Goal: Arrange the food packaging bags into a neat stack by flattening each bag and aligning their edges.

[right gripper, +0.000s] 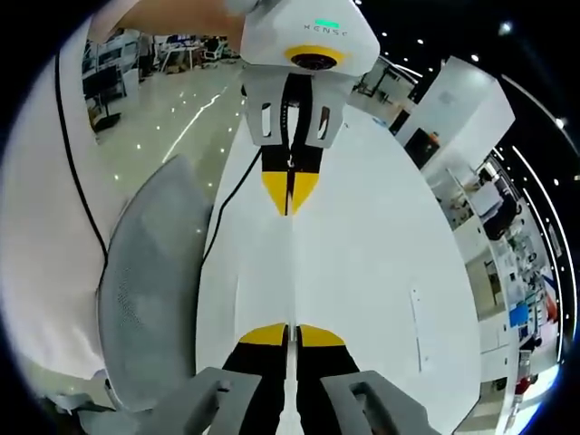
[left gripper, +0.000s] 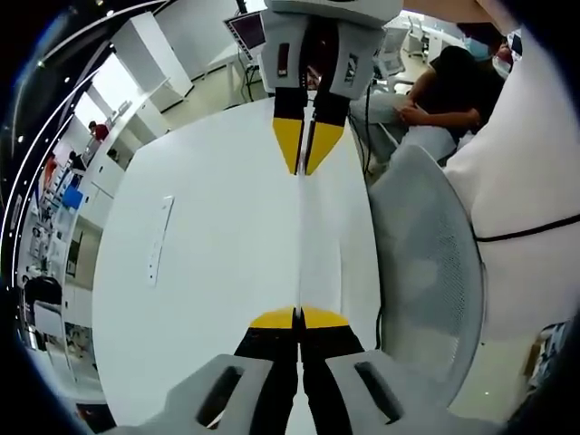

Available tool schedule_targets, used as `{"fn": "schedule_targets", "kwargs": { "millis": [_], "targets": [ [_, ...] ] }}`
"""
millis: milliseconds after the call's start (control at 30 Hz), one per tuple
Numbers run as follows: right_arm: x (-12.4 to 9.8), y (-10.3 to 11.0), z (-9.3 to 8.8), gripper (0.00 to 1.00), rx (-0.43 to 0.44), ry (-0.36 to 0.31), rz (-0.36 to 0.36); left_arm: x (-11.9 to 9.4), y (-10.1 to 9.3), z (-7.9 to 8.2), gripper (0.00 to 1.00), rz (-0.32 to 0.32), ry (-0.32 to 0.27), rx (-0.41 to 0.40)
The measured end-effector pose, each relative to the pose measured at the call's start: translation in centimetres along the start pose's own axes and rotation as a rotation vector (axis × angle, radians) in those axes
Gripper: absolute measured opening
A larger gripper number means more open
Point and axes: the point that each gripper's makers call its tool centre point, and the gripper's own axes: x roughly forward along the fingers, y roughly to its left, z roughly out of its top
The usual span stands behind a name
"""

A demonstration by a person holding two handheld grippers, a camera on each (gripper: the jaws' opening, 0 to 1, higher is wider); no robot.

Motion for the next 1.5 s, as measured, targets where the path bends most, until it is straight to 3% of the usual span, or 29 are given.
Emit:
{"fn": "schedule_targets", "kwargs": {
  "millis": [1500],
  "targets": [
    [-0.8,0.1,-1.6,0.0,0.025,0.025,0.003,0.1,0.2,-0.2,0.0,0.005,-0.013,-0.015]
  ]
}}
